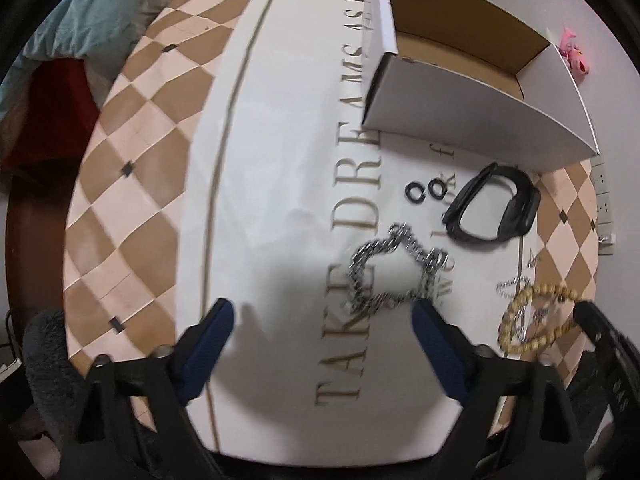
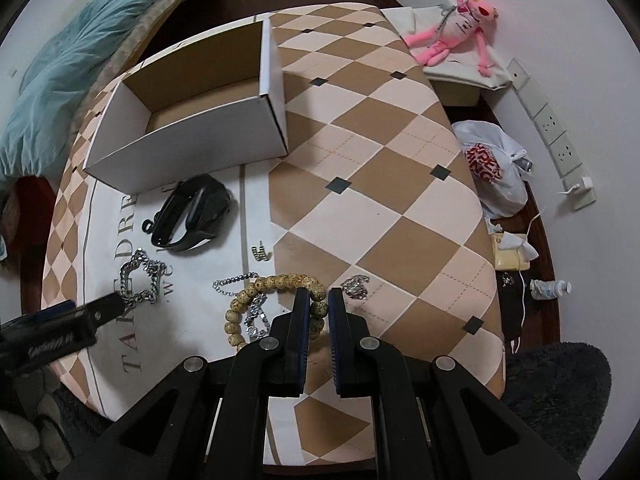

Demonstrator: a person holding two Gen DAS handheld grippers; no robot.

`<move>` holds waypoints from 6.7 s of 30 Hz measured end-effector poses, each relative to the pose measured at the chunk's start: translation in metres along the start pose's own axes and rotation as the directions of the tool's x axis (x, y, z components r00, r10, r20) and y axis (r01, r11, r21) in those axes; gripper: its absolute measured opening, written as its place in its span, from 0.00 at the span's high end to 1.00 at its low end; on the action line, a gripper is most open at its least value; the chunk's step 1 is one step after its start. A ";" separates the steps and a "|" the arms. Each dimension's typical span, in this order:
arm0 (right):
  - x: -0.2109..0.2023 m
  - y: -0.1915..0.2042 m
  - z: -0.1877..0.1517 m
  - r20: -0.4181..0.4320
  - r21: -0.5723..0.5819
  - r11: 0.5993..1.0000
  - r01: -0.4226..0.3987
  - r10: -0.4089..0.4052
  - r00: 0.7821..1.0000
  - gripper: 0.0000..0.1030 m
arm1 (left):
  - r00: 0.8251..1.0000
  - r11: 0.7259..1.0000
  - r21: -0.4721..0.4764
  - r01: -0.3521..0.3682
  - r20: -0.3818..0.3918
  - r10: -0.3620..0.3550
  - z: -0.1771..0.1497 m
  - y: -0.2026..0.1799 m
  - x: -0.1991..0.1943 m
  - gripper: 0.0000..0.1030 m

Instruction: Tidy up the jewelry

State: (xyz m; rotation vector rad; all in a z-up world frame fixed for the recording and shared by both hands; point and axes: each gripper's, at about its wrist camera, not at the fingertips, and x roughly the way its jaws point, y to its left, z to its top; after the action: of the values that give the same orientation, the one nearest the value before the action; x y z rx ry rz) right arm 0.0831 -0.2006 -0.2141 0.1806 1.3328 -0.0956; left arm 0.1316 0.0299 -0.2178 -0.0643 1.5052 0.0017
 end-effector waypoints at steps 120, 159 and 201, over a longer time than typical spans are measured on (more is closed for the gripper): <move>-0.072 -0.007 0.045 0.123 -0.021 1.000 0.000 0.003 0.992 0.05 | 0.903 0.990 0.044 -0.133 0.417 0.102 -0.005 -0.025 -0.121 0.03; -0.023 -0.082 -0.003 0.197 0.170 0.965 -0.198 0.164 0.967 0.88 | 0.972 0.985 0.146 -0.095 0.228 0.059 -0.043 -0.077 -0.027 0.03; -0.047 -0.074 -0.003 0.211 0.138 0.957 -0.254 0.222 0.952 0.88 | 0.960 0.968 0.227 0.105 0.232 -0.158 -0.041 -0.081 -0.055 0.96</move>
State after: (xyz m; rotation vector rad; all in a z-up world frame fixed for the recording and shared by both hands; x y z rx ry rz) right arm 0.0566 -0.2746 -0.1749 0.4598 1.0999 -0.0164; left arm 0.0909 -0.0509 -0.1622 0.0078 1.2397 -0.2507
